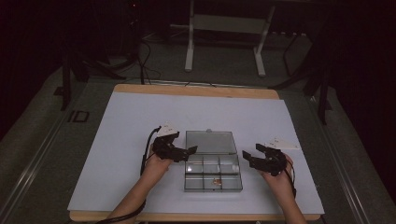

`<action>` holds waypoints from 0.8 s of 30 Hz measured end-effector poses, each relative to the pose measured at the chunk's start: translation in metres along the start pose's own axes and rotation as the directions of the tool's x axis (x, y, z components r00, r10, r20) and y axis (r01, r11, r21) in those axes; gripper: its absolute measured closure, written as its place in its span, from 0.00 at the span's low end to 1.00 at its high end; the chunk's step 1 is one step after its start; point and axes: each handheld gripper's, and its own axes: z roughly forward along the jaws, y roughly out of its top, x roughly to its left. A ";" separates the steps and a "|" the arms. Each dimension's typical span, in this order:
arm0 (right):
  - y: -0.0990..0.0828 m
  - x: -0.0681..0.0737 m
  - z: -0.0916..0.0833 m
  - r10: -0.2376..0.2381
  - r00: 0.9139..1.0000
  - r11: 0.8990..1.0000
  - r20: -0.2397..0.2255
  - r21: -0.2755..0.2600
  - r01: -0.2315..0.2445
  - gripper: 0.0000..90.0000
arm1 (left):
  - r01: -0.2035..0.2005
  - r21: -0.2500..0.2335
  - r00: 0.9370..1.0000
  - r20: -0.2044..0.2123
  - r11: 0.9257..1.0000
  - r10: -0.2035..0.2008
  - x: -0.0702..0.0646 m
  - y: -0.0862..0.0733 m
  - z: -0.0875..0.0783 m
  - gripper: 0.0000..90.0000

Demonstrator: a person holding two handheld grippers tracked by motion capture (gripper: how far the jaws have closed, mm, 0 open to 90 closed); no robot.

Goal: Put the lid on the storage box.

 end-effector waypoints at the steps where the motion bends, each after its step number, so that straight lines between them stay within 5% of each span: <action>1: 0.000 0.001 0.000 -0.002 1.000 1.000 -0.001 0.003 0.002 0.32 | 0.003 0.008 1.000 0.004 1.000 -0.003 0.001 0.001 0.003 0.02; 14: 0.021 0.010 0.008 -0.032 0.999 0.999 -0.031 -0.031 0.031 0.15 | 0.110 0.079 0.994 -0.020 0.991 -0.109 0.012 0.003 0.024 0.02; 24: 0.035 0.011 0.034 -0.005 1.000 1.000 -0.001 -0.007 0.005 0.23 | 0.231 0.100 0.973 -0.028 0.968 -0.230 0.019 -0.001 0.026 0.12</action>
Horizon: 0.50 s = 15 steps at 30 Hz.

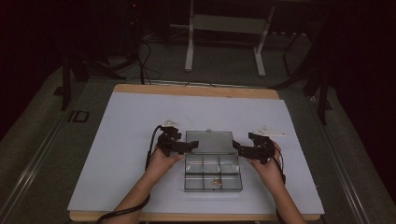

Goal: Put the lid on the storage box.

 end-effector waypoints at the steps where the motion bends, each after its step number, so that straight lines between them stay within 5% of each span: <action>1: 0.001 0.000 0.002 0.002 1.000 1.000 -0.003 -0.002 -0.002 0.25 | 0.014 0.004 1.000 -0.008 1.000 -0.014 0.001 -0.001 0.001 0.17; 8: 0.006 0.002 0.018 0.010 0.999 0.999 -0.034 0.033 -0.008 0.31 | 0.078 0.062 0.997 0.004 0.995 -0.078 0.005 -0.005 0.010 0.24; 15: 0.002 0.002 0.024 0.015 0.999 0.998 -0.034 0.066 -0.012 0.31 | 0.086 0.081 0.995 0.035 0.993 -0.089 0.007 -0.007 0.015 0.27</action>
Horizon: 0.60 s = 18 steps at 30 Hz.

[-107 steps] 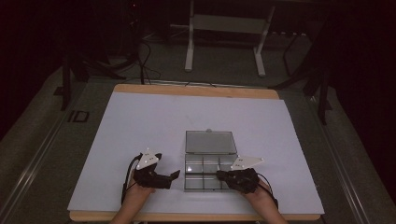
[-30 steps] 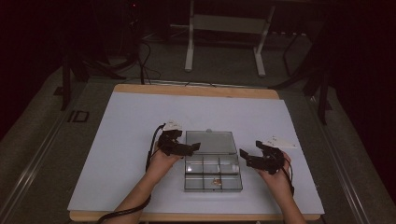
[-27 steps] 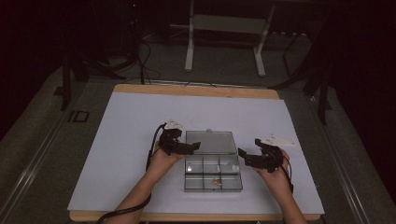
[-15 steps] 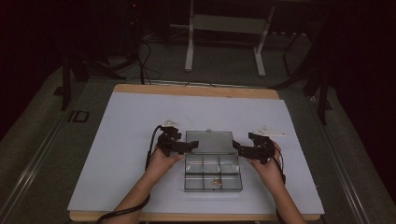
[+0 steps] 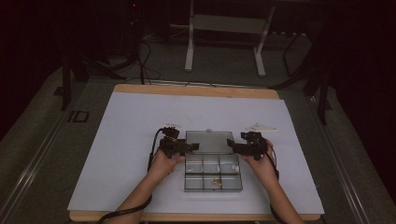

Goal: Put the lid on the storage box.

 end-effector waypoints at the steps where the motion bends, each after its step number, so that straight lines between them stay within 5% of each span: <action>1: -0.001 0.000 0.000 0.003 1.000 1.000 -0.001 0.002 -0.003 0.31 | 0.000 0.000 1.000 0.000 1.000 0.000 0.000 0.000 0.000 0.27; 9: -0.004 0.001 0.004 0.004 1.000 1.000 -0.004 0.020 -0.004 0.33 | 0.042 0.034 0.998 0.040 0.999 -0.044 0.004 -0.001 0.005 0.34; 18: -0.003 0.002 0.004 -0.003 1.000 1.000 -0.002 0.015 0.003 0.34 | -0.067 -0.034 0.997 -0.029 0.997 0.066 -0.012 0.001 -0.005 0.49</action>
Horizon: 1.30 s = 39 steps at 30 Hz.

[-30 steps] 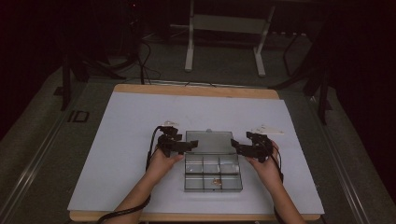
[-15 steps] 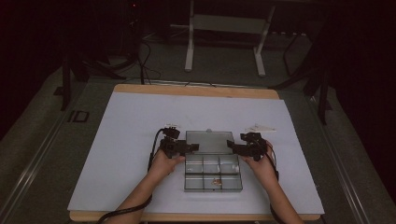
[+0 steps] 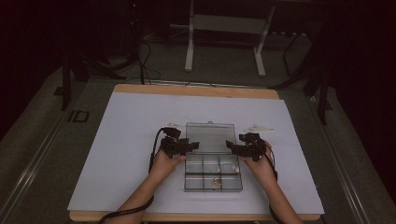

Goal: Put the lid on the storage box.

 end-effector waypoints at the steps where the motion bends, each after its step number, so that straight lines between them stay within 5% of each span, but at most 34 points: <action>1: 0.000 0.000 -0.001 -0.001 1.000 1.000 0.010 -0.004 0.001 0.34 | -0.003 -0.007 1.000 -0.003 1.000 0.003 -0.001 0.000 -0.001 0.49; 13: 0.004 0.000 -0.006 -0.004 0.999 1.000 -0.051 -0.003 0.003 0.56 | -0.058 -0.073 0.998 -0.009 0.996 0.057 -0.007 -0.002 -0.014 0.64; 21: 0.006 0.001 -0.017 -0.004 0.999 1.000 -0.040 -0.031 0.003 0.68 | -0.097 -0.089 0.995 -0.017 0.991 0.096 -0.010 -0.001 -0.021 0.71; 39: 0.010 0.005 -0.035 0.001 0.999 0.998 -0.053 -0.069 -0.005 0.76 | -0.162 -0.133 0.987 -0.041 0.978 0.158 -0.022 0.006 -0.038 0.73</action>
